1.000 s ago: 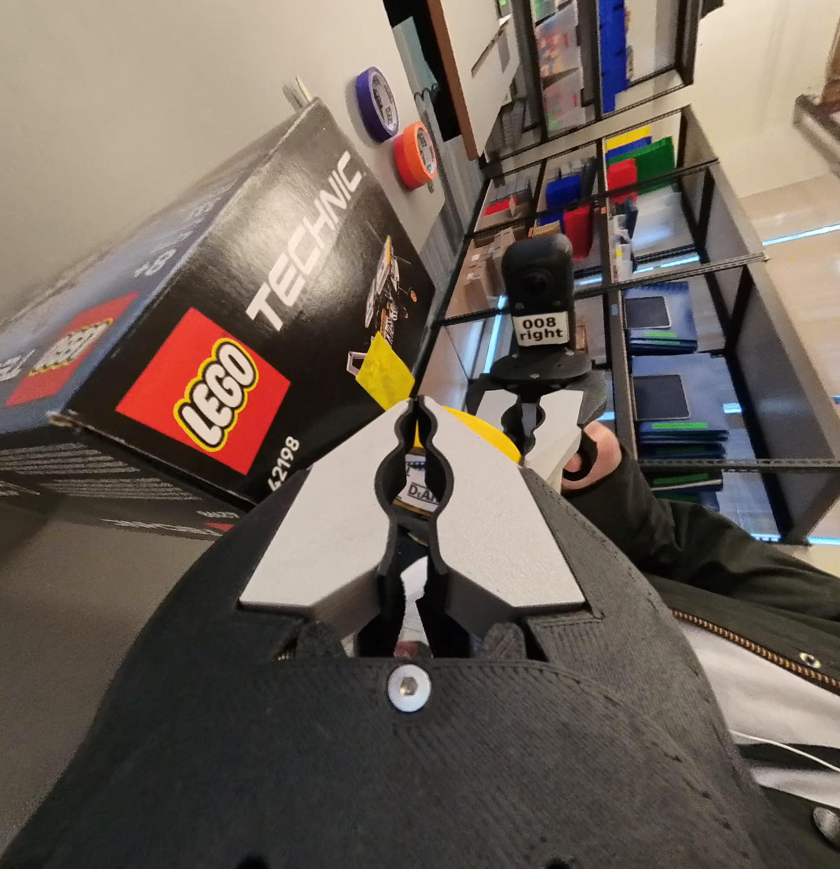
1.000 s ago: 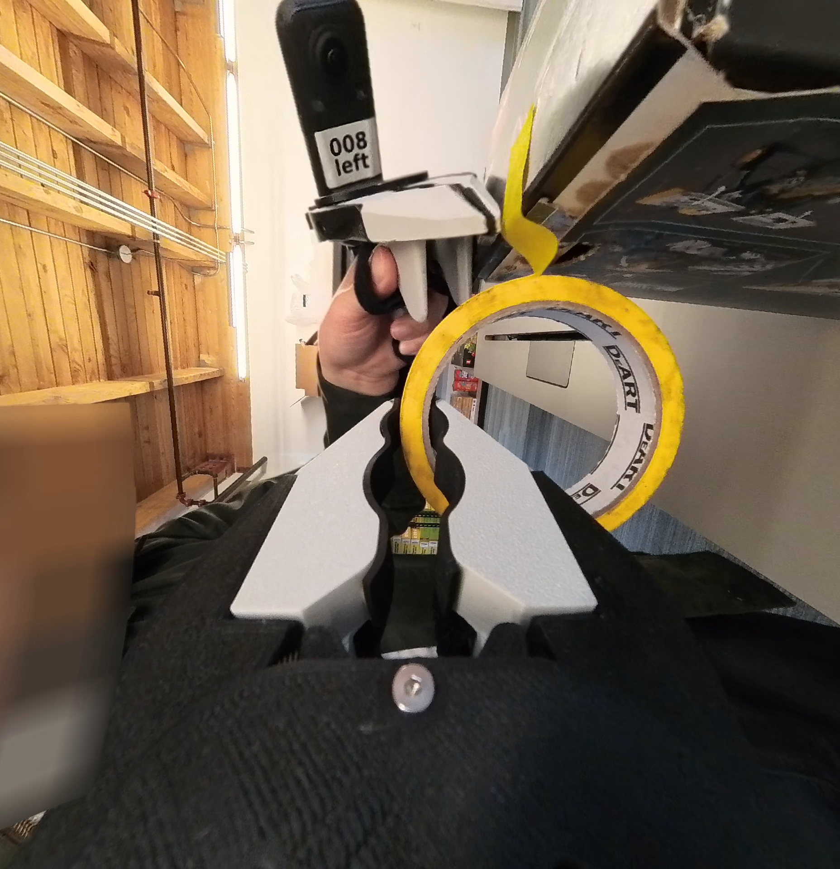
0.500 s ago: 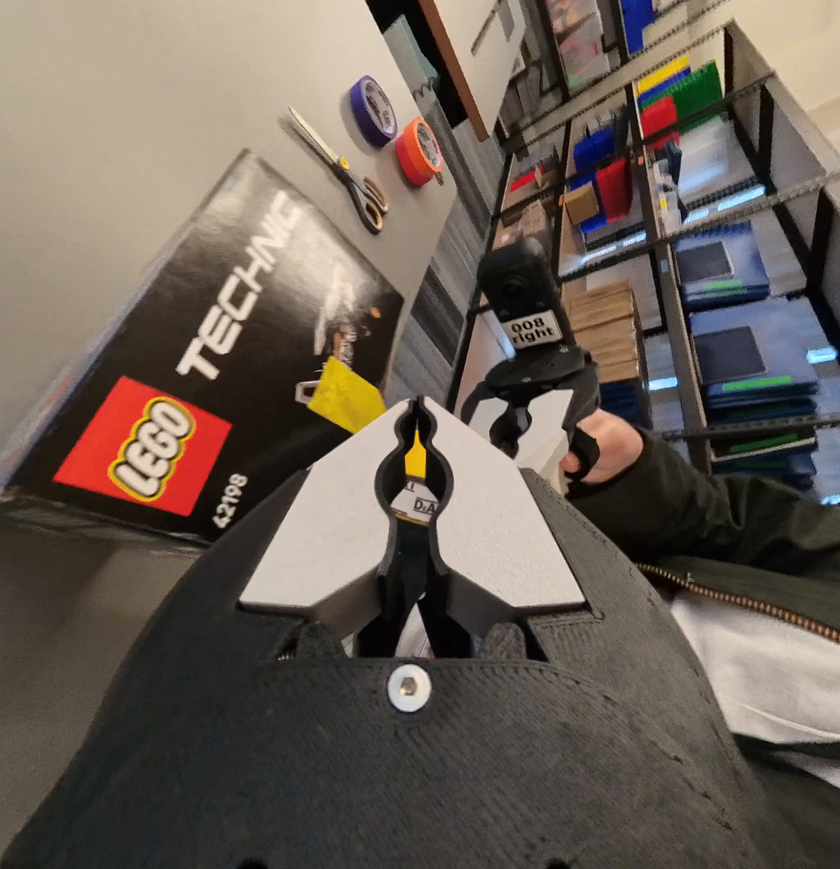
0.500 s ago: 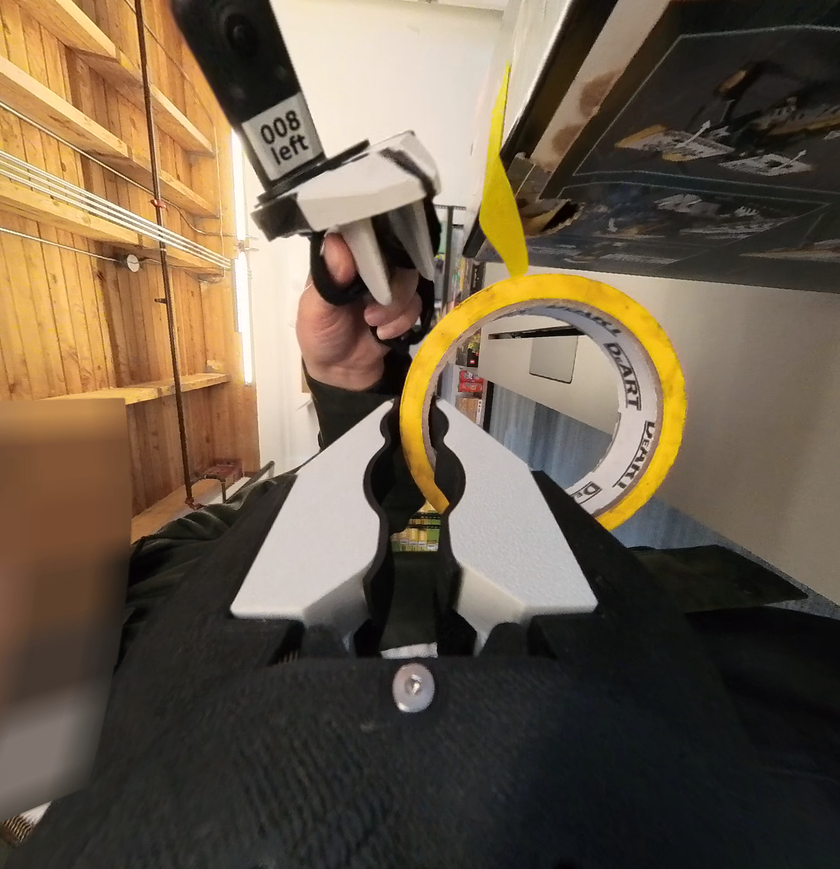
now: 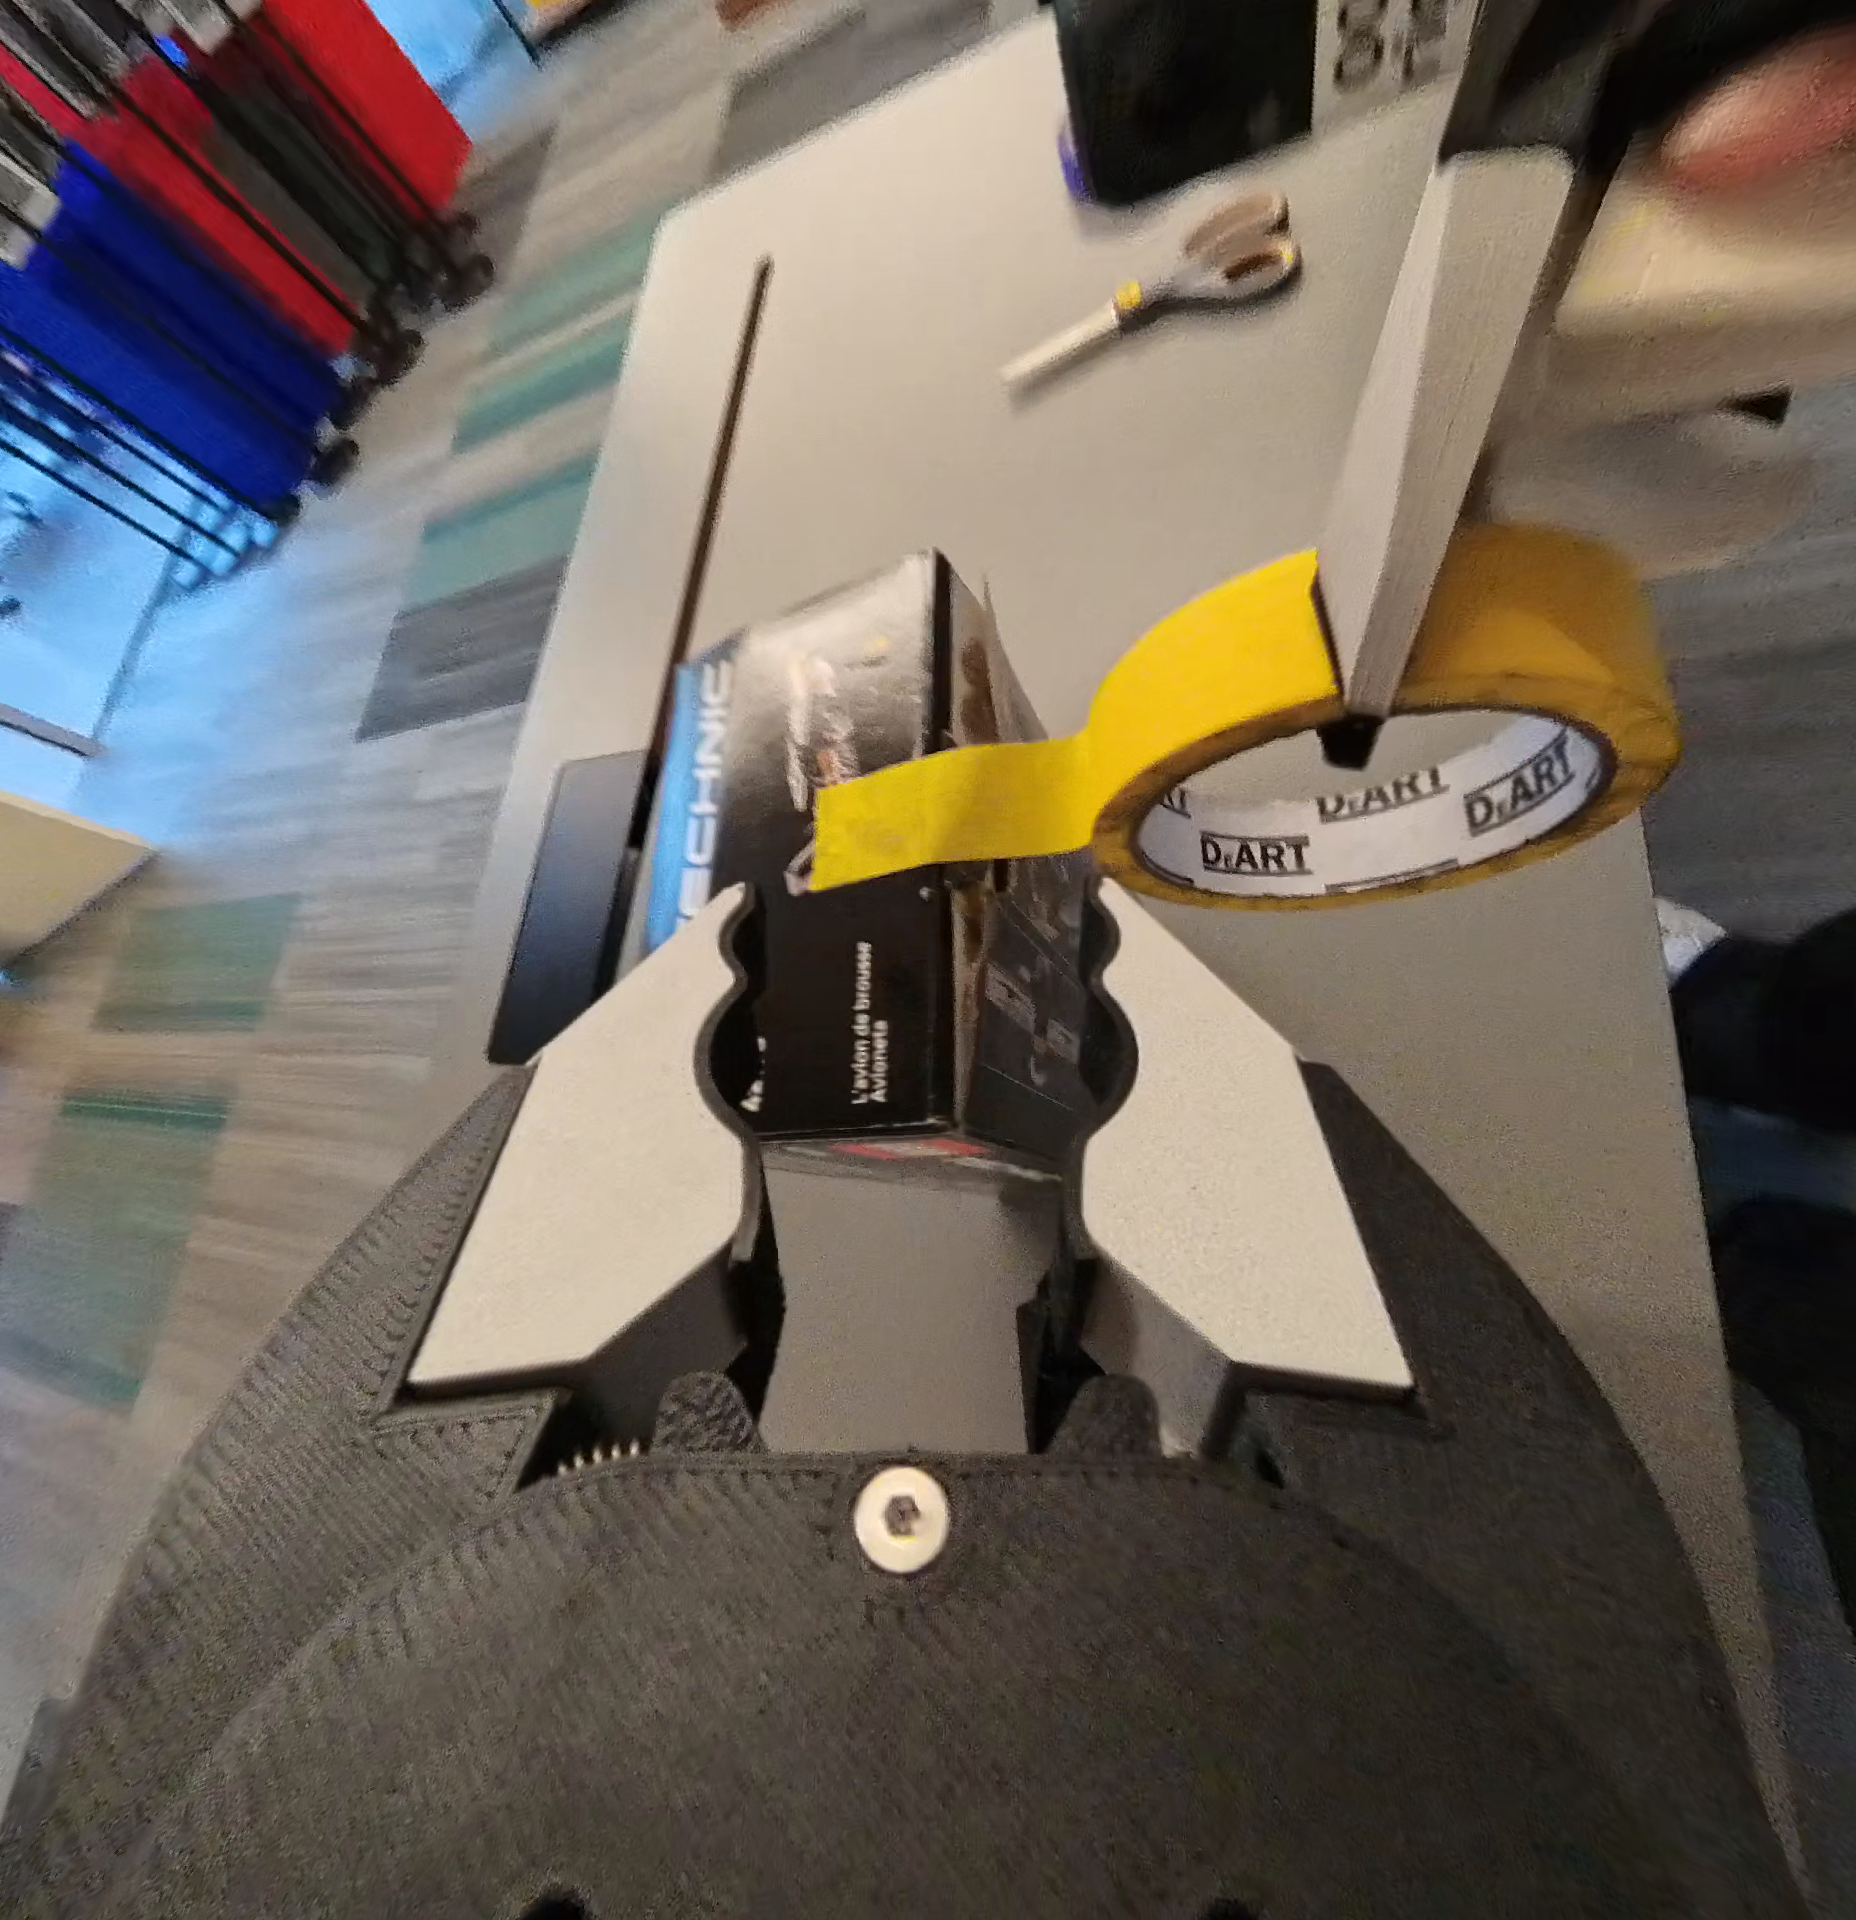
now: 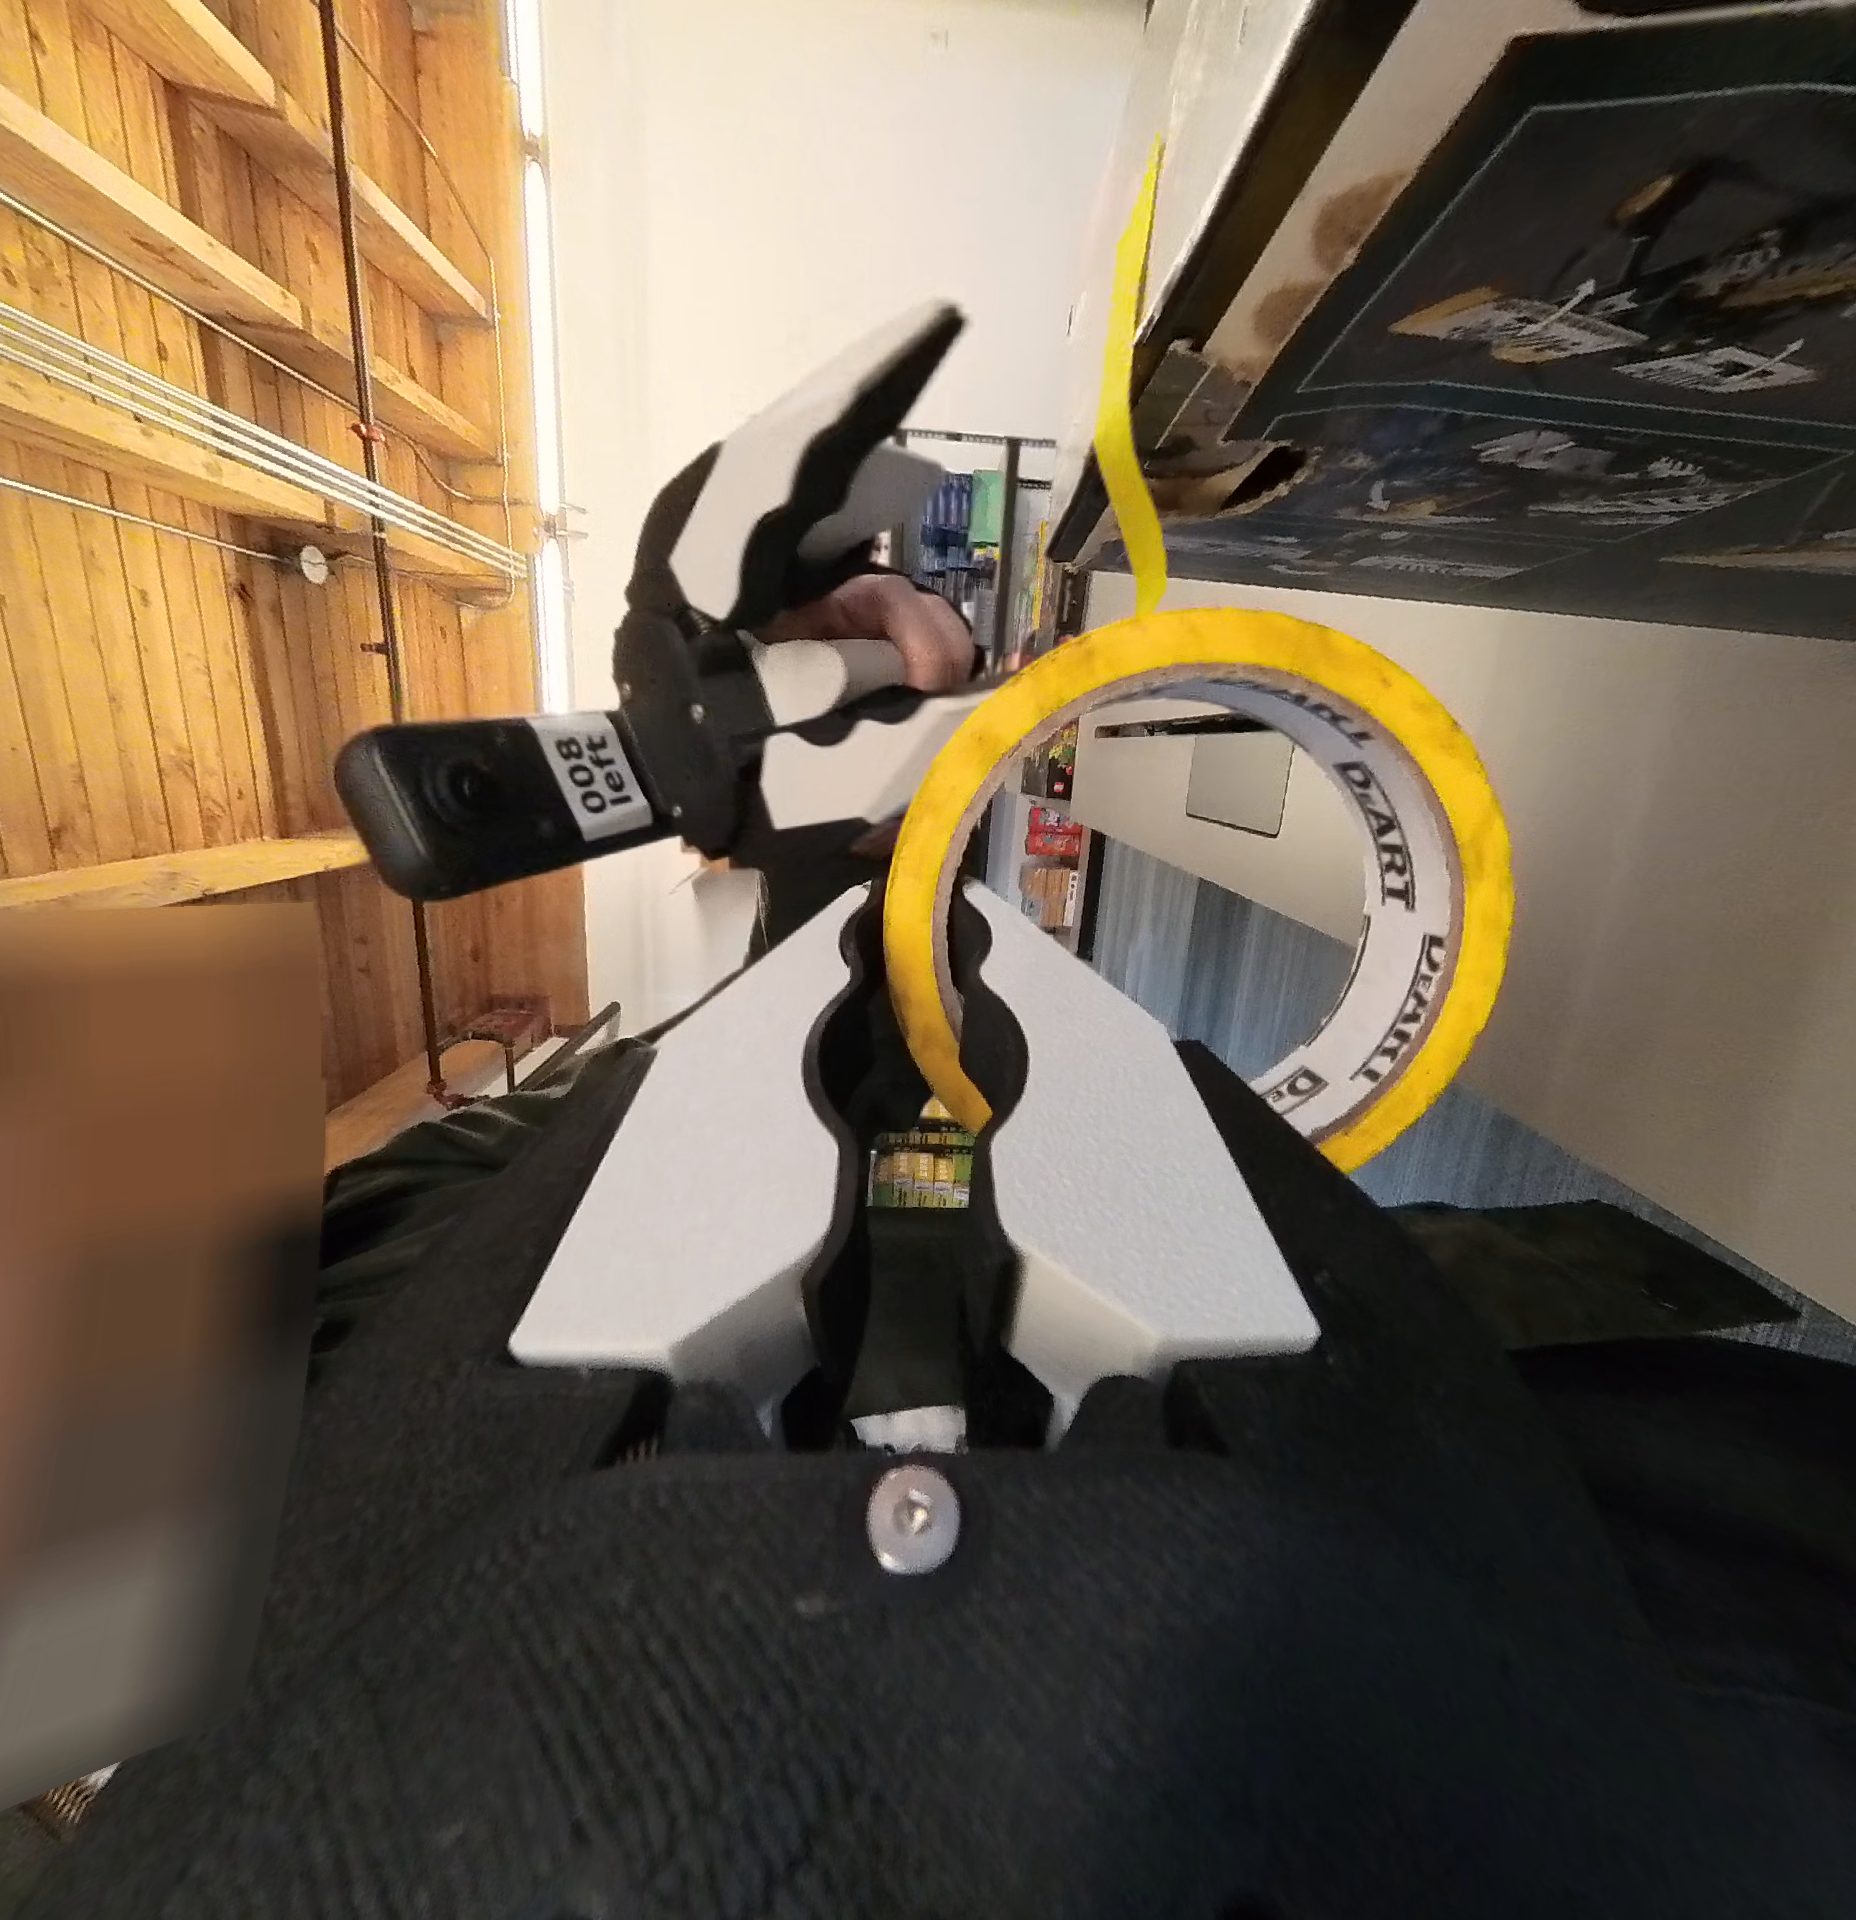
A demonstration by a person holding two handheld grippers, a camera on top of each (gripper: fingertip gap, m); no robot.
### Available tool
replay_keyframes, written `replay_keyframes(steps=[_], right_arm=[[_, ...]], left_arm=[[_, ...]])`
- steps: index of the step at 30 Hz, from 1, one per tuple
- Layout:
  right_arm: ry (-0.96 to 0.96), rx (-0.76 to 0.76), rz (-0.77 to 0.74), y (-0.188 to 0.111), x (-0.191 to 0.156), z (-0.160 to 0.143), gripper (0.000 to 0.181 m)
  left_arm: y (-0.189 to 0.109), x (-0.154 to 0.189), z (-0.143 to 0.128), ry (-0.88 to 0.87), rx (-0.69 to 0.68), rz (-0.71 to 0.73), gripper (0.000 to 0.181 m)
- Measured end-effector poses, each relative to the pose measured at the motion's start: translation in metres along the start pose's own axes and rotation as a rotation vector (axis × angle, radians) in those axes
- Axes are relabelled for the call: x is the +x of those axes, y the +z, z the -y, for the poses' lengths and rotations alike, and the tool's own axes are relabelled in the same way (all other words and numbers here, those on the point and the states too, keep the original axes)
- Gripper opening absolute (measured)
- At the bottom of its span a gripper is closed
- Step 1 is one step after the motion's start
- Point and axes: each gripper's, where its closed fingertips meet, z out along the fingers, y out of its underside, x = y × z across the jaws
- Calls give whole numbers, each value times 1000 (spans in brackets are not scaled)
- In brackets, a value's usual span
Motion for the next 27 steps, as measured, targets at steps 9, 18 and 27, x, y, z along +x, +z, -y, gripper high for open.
replay_keyframes(steps=[9,18,27], right_arm=[[4,-1,-3,0,4,-2,10],[-20,4,-22,1,26,-3,9],[-39,9,-39,4,52,4,10]], left_arm=[[15,-8,-20,-16,-79,71,35],[16,-6,-21,-36,-48,85,29],[16,-5,-21,-26,-66,74,29]])
